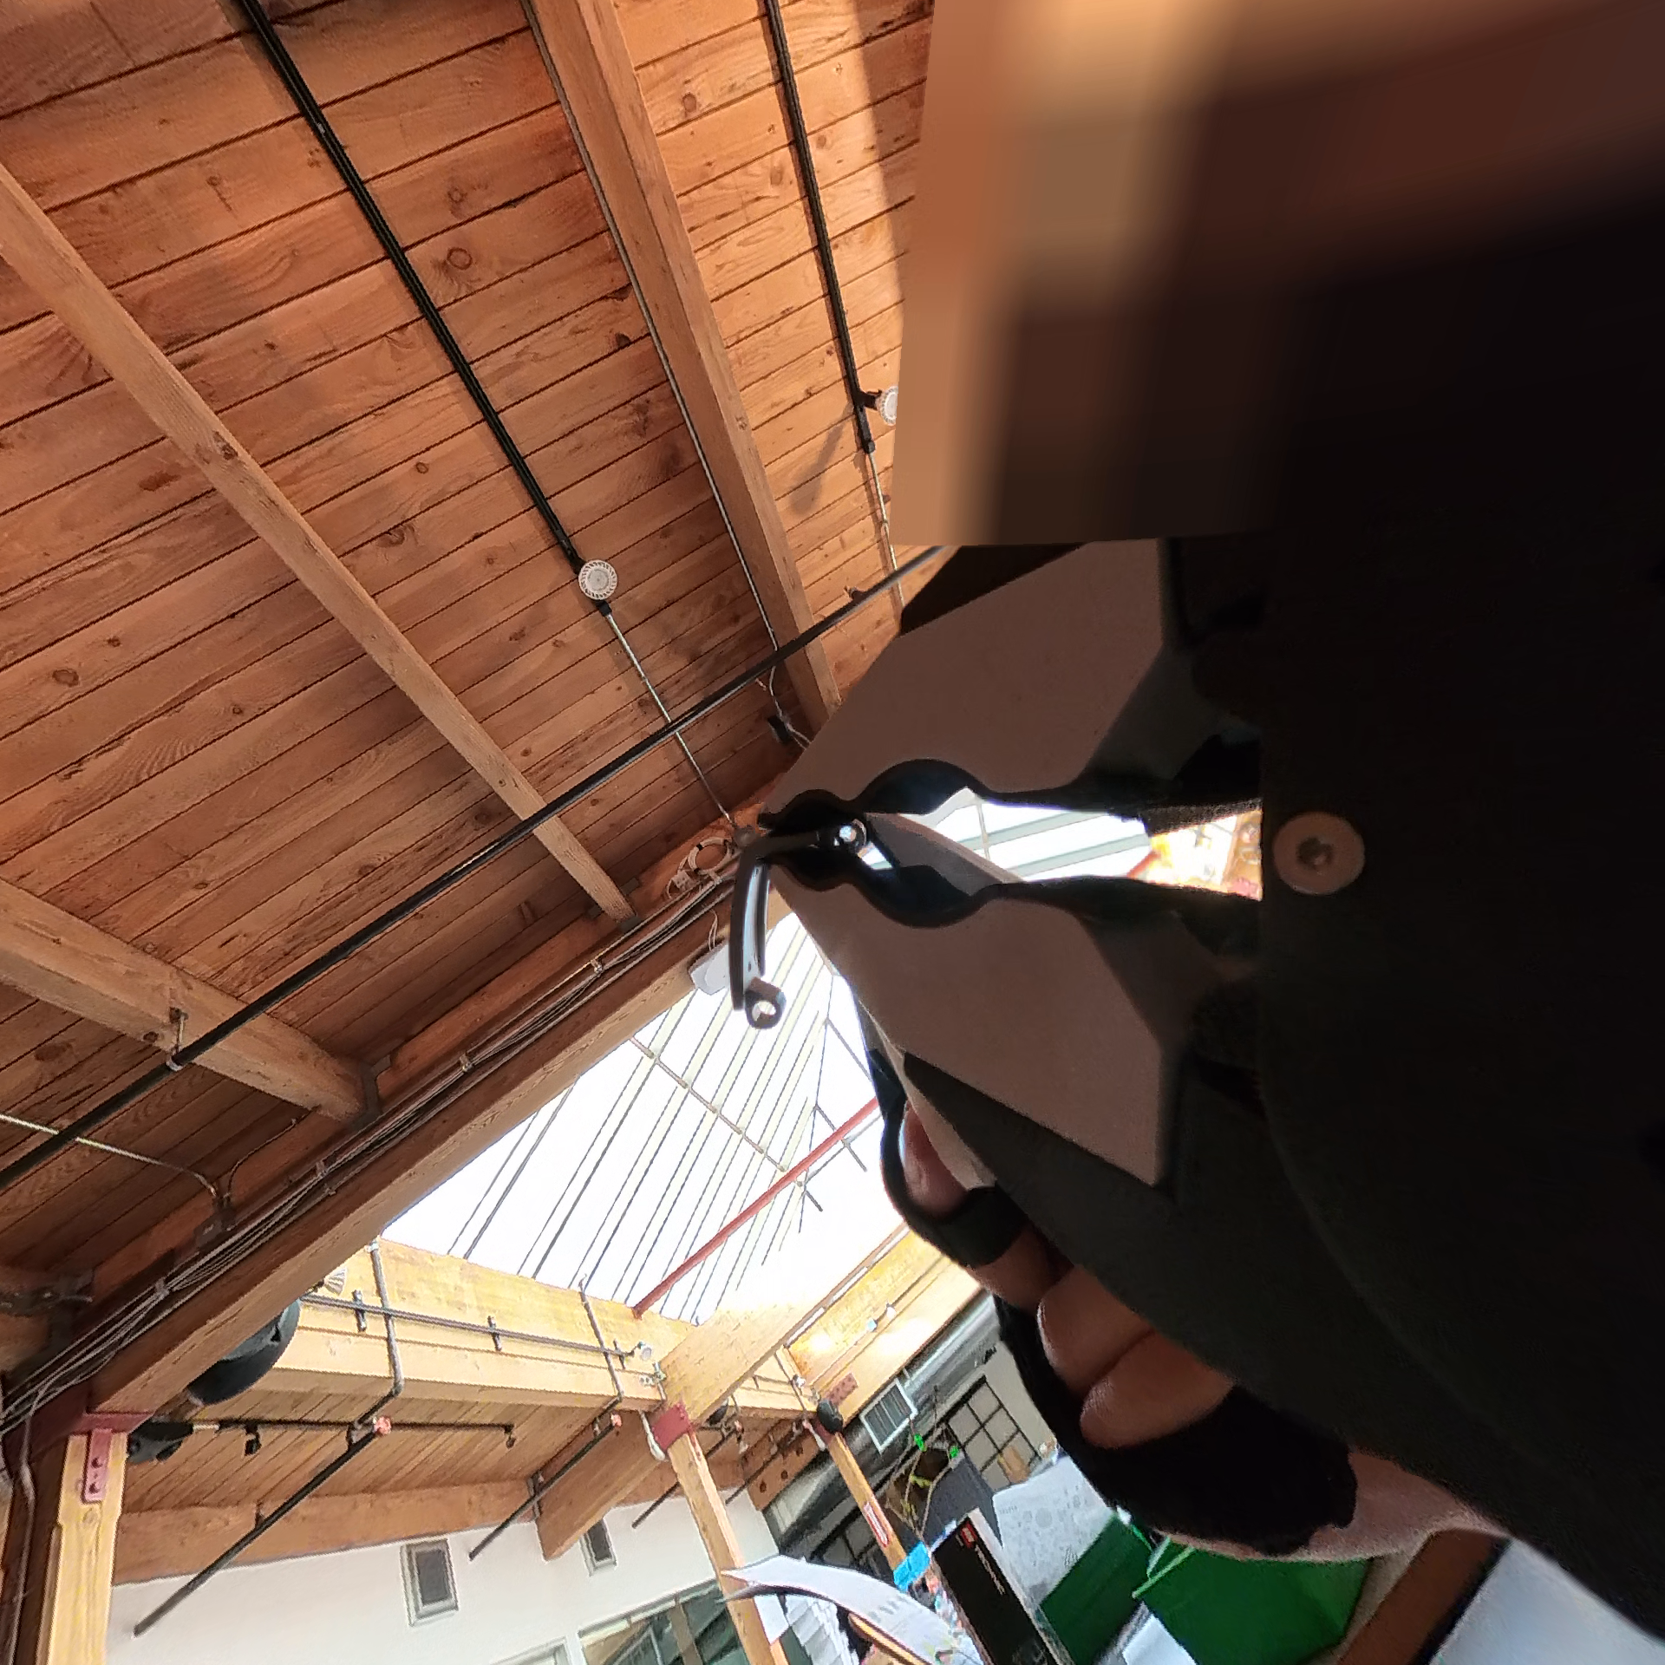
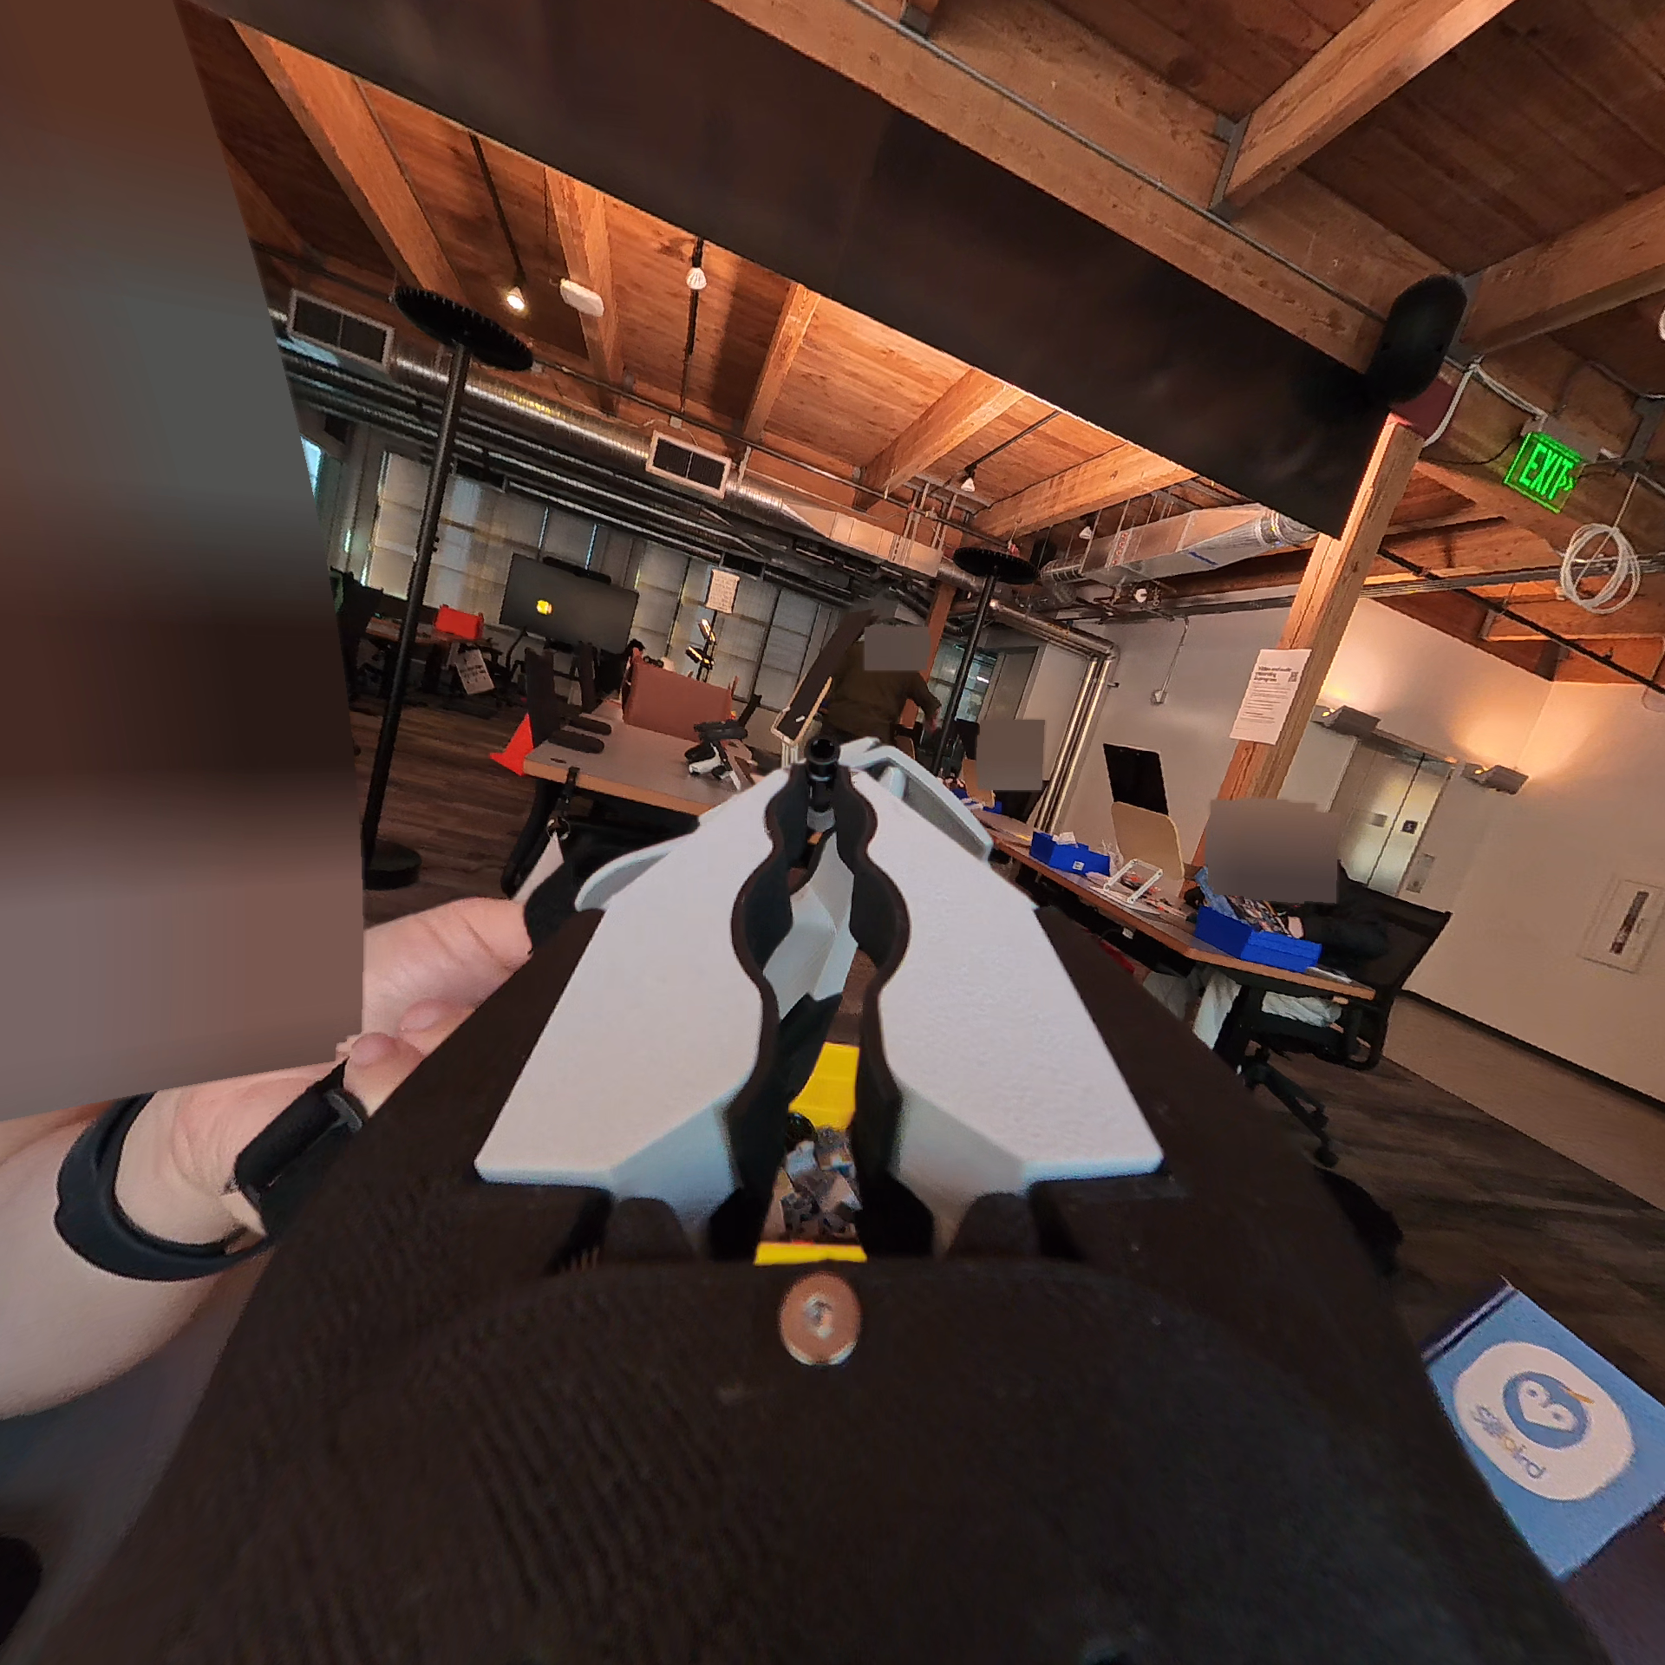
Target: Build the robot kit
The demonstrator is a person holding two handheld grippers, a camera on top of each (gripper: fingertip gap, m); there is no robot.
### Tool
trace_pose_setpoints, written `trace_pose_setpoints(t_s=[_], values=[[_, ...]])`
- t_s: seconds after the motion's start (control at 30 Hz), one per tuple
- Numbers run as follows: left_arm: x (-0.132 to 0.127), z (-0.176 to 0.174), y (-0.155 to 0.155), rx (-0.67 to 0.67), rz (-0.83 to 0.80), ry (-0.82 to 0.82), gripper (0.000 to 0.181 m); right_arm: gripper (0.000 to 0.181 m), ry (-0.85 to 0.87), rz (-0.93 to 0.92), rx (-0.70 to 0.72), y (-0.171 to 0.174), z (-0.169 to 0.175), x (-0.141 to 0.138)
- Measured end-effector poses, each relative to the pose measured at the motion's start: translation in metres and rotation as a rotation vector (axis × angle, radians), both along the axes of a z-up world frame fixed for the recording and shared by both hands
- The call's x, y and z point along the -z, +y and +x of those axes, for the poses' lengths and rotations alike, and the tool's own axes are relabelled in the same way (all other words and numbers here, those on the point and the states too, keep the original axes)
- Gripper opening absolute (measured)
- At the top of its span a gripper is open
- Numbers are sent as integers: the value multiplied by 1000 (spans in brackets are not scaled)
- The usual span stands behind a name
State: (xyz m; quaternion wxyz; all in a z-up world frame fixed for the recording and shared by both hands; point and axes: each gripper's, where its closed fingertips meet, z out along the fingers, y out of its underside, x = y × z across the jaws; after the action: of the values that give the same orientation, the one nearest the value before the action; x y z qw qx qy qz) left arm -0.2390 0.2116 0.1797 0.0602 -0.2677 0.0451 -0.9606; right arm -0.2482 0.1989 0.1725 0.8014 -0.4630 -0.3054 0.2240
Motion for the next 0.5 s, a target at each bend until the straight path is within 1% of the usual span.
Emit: trace_pose_setpoints(t_s=[0.1,0.17,0.23,0.27,0.33,0.4,0.47,0.5], values=[[-4,-3,-4,-61,78,17,2,2,-66,-2,23,-3,-1,4],[-9,-2,-17,-100,184,49,1,0,-178,-15,39,0,-13,17],[-14,-7,-21,-128,208,38,1,0,-144,28,8,-6,-22,8],[-14,-10,-18,-130,201,36,1,0,-133,23,5,-5,-25,7],[-9,-12,1,-160,128,47,1,0,-139,-6,47,3,-22,10],[-2,-12,17,-144,51,46,2,0,-156,-23,82,6,-13,13],[2,-14,29,-145,3,48,1,0,-154,-7,81,-4,-1,9],[2,-16,34,-155,-1,47,1,0,-161,-2,65,-14,5,6]])
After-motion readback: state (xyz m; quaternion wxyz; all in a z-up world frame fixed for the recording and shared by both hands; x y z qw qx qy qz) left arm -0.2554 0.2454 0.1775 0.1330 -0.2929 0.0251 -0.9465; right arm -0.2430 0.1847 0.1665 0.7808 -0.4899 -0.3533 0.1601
